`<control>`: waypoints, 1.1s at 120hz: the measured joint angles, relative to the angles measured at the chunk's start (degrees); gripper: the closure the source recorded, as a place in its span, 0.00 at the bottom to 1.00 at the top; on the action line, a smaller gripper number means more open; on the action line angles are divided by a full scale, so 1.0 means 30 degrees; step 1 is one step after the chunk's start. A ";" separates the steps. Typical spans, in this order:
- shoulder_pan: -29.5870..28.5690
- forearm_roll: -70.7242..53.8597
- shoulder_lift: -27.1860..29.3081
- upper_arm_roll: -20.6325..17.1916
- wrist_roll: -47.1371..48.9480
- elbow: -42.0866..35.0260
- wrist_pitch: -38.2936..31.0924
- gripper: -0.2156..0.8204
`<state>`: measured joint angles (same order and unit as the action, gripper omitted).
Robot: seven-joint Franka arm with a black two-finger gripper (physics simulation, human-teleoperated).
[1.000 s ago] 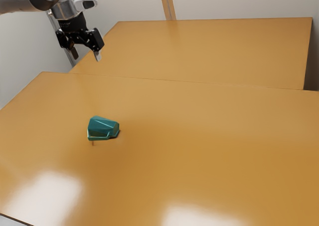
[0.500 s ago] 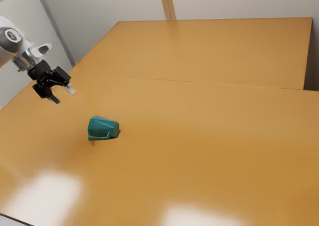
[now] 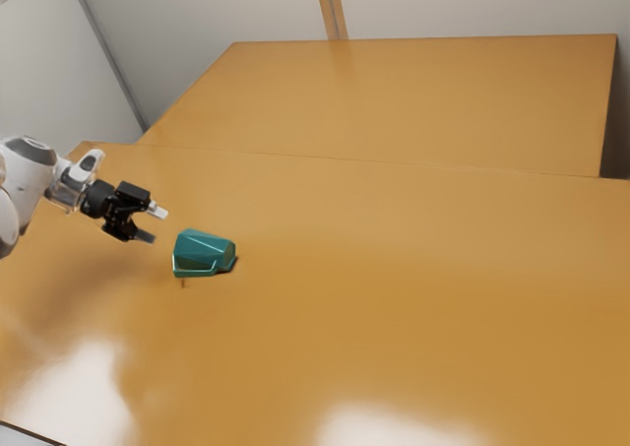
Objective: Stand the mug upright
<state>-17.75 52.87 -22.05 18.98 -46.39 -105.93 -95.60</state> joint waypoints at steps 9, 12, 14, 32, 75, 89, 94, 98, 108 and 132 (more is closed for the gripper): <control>0.0003 0.1023 -0.0052 -0.0167 -0.0474 -0.0664 -0.0398 0.21; 0.0003 0.1303 -0.0063 -0.0192 -0.0618 -0.0798 -0.0488 0.21; 0.0003 0.1461 -0.0064 -0.0204 -0.0710 -0.0858 -0.0537 0.21; 0.0007 0.2376 -0.0045 -0.0503 -0.1375 -0.1351 -0.0813 0.21; 0.0027 0.3100 -0.0008 -0.1431 -0.2028 -0.2349 -0.1243 0.22; 0.0031 0.3218 0.0057 -0.1567 -0.2052 -0.2393 -0.1363 0.40; 0.0030 0.3240 0.0072 -0.1575 -0.2012 -0.2397 -0.1341 0.50; 0.0029 0.3253 0.0073 -0.1586 -0.1969 -0.2398 -0.1326 0.57; 0.0029 0.3292 0.0069 -0.1606 -0.1831 -0.2574 -0.1300 0.72; 0.0022 0.3613 0.0129 -0.1954 -0.1464 -0.2942 -0.1275 0.89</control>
<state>-17.69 63.71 -21.66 13.12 -50.78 -114.76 -99.42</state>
